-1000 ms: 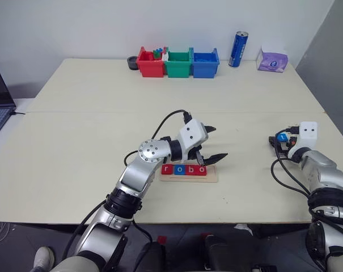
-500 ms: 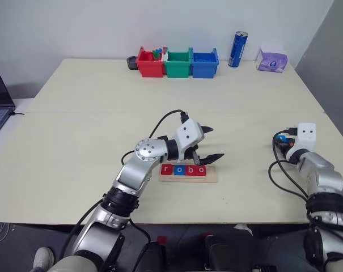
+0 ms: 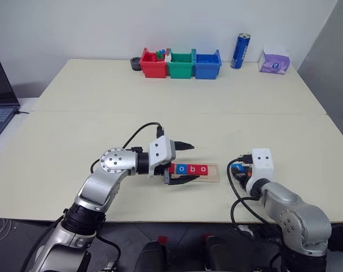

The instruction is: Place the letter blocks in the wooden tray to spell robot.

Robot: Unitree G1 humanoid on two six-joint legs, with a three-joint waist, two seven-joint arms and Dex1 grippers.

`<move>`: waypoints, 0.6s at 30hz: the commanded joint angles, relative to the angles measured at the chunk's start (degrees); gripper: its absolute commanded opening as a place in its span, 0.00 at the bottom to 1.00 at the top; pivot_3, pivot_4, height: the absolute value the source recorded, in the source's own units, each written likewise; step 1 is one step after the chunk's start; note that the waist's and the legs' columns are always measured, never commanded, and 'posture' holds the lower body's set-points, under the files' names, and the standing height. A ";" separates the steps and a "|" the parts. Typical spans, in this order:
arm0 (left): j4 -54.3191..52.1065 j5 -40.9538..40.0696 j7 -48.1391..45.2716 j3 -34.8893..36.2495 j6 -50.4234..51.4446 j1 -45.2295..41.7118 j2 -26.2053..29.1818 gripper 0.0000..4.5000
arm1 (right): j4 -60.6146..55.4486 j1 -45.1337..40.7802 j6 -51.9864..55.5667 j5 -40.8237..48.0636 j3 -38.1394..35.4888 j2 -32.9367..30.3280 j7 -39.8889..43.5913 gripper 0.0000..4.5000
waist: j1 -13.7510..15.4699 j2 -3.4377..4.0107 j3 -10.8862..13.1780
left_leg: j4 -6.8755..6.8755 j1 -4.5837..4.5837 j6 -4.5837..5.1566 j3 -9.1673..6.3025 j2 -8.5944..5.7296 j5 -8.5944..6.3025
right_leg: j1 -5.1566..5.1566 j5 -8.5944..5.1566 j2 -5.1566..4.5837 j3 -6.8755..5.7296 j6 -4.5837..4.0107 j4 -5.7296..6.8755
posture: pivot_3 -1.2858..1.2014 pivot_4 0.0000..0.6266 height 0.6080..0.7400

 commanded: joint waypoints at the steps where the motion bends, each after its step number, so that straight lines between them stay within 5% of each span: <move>1: -1.21 -0.19 0.15 0.02 -0.67 -1.07 -0.55 1.00 | -2.94 1.53 3.89 -0.39 0.35 2.21 -1.46 0.33 | -0.04 0.00 0.00 | -0.02 0.00 0.00 -0.02 0.00 0.00 | 0.00 0.00 0.04 0.00 0.00 0.00 | 0.52 0.24 1.00; 5: -0.88 0.20 0.13 -0.21 -1.18 -0.98 -0.72 1.00 | -4.20 1.93 5.02 -0.14 1.14 4.05 -1.60 0.33 | -0.23 0.00 0.00 | -0.07 0.02 0.00 -0.09 0.11 0.00 | -0.01 -0.04 0.19 -0.05 -0.06 0.02 | 0.52 0.24 1.00; 6: -0.69 0.52 0.14 -0.39 -1.60 -1.01 -0.76 1.00 | -4.10 1.97 4.75 0.20 0.92 4.27 -1.13 0.49 | -0.25 0.00 0.00 | -0.07 0.03 0.00 -0.09 0.11 0.00 | -0.01 -0.04 0.19 -0.04 -0.07 0.02 | 0.52 0.24 1.00; 13: 0.03 0.66 0.06 -0.52 -1.98 -1.80 -1.40 1.00 | -3.76 -4.67 -0.50 1.43 -2.16 -0.36 3.92 0.99 | -0.29 -0.01 0.01 | -0.04 0.03 0.00 -0.02 0.05 0.00 | -0.02 -0.04 0.15 -0.01 -0.04 0.02 | 0.52 0.24 1.00; 18: 0.81 0.57 0.19 -0.41 -2.49 -2.30 -2.26 1.00 | 3.39 -13.18 -14.15 3.46 -3.45 -9.97 15.52 0.99 | -0.30 -0.03 0.06 | -0.05 0.01 0.01 -0.01 0.05 0.00 | -0.04 -0.04 0.17 -0.03 -0.03 0.01 | 0.52 0.24 1.00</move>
